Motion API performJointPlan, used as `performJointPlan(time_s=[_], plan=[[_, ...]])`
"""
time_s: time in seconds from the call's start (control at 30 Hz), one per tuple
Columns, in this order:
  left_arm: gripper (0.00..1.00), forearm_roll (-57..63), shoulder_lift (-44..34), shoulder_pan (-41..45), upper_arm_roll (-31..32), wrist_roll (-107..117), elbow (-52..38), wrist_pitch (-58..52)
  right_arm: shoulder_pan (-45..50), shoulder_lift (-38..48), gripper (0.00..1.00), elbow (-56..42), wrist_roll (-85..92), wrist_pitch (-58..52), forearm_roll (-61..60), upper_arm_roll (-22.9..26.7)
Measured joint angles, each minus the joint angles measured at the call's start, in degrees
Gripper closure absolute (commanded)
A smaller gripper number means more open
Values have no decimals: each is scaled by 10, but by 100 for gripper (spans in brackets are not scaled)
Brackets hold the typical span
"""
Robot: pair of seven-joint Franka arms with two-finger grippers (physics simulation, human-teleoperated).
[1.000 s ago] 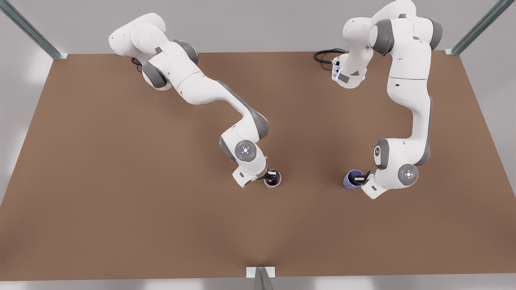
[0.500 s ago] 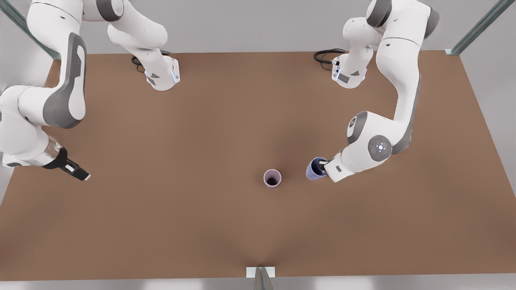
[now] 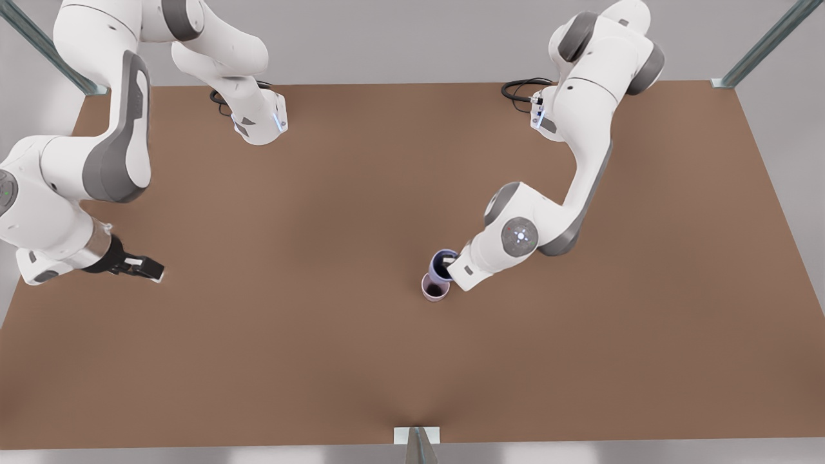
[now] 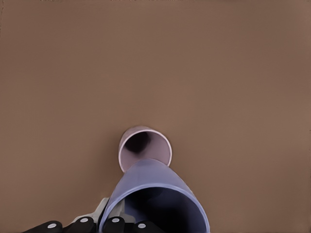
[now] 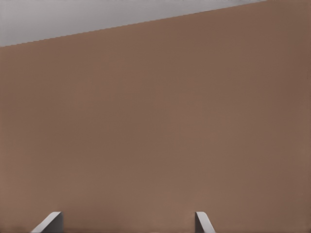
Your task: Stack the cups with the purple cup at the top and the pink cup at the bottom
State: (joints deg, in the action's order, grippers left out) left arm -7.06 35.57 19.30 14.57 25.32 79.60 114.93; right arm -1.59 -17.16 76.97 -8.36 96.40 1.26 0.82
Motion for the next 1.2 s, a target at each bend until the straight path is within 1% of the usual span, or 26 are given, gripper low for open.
performJointPlan(time_s=[0.37,0.63,0.67,0.8,0.87,1.2], plan=[[79,4,32,8,-2,86,-2,45,-18,-1,0,-22,62,-24,-1,1],[79,14,34,7,-6,121,1,50,-17,-2,0,-23,88,-26,-1,1],[76,14,34,7,-6,124,1,50,-16,-2,0,-23,90,-26,-1,1],[75,14,35,7,-6,135,1,52,-18,-3,0,-23,99,-26,-2,0],[70,14,35,7,-6,139,1,53,-18,-3,0,-23,103,-26,-3,0],[68,19,35,7,-6,155,1,55,-18,-3,0,-23,117,-26,-3,1]])
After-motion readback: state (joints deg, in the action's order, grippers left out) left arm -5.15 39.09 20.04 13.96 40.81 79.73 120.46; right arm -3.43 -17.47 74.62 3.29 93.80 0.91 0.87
